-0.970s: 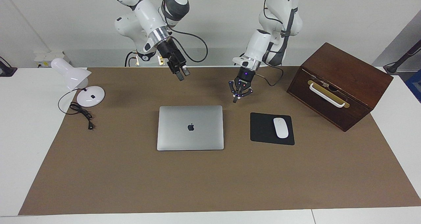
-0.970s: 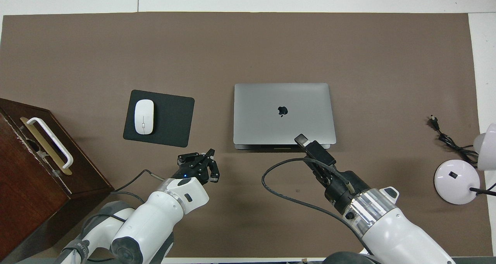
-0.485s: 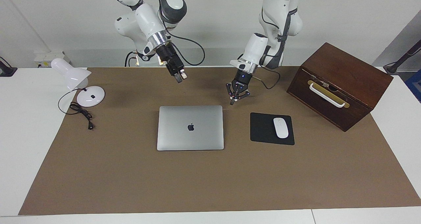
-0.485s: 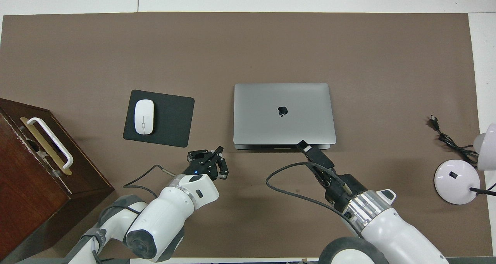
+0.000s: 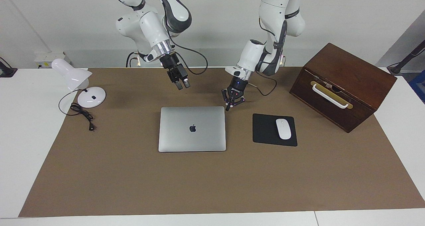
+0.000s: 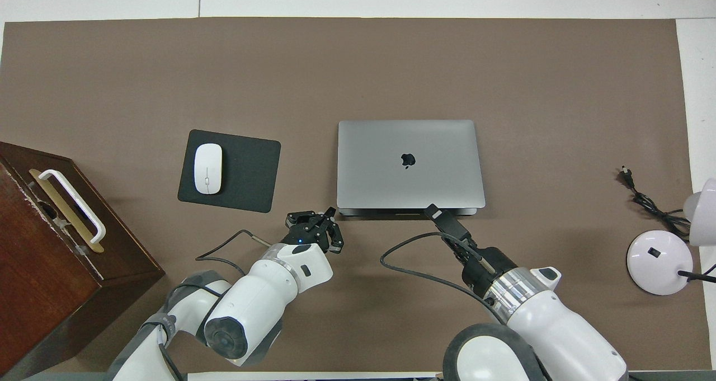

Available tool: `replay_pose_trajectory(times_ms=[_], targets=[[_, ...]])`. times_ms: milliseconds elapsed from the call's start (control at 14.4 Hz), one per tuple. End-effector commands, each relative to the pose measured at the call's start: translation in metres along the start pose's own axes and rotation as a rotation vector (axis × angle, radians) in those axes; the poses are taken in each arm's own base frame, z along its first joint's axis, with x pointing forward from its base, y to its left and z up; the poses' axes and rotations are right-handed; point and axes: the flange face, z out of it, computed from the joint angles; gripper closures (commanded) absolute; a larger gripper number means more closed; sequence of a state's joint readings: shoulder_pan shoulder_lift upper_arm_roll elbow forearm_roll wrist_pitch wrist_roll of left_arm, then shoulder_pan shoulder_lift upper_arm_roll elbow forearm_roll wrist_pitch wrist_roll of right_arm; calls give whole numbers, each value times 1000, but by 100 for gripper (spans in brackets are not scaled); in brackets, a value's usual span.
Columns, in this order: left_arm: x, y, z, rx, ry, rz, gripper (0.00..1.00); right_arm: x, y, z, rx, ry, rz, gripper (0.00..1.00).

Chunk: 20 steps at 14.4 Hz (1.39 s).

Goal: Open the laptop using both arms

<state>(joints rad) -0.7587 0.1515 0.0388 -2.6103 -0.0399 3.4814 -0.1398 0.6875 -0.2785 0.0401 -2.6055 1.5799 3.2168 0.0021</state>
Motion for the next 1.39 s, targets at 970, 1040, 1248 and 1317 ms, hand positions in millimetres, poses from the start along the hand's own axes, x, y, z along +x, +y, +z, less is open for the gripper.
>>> replay_pose_trajectory(times_ms=[970, 1040, 1248, 1317], targets=[[13, 10, 34, -5, 18, 1, 100, 16, 11, 46, -90, 35, -25, 0], [14, 10, 36, -3, 19, 0, 100, 17, 12, 50, -98, 34, -27, 0], [10, 12, 40, -5, 9, 6, 100, 23, 14, 59, -112, 38, -34, 0], [10, 11, 41, -3, 8, 5, 100, 23, 15, 60, -115, 38, -33, 0]])
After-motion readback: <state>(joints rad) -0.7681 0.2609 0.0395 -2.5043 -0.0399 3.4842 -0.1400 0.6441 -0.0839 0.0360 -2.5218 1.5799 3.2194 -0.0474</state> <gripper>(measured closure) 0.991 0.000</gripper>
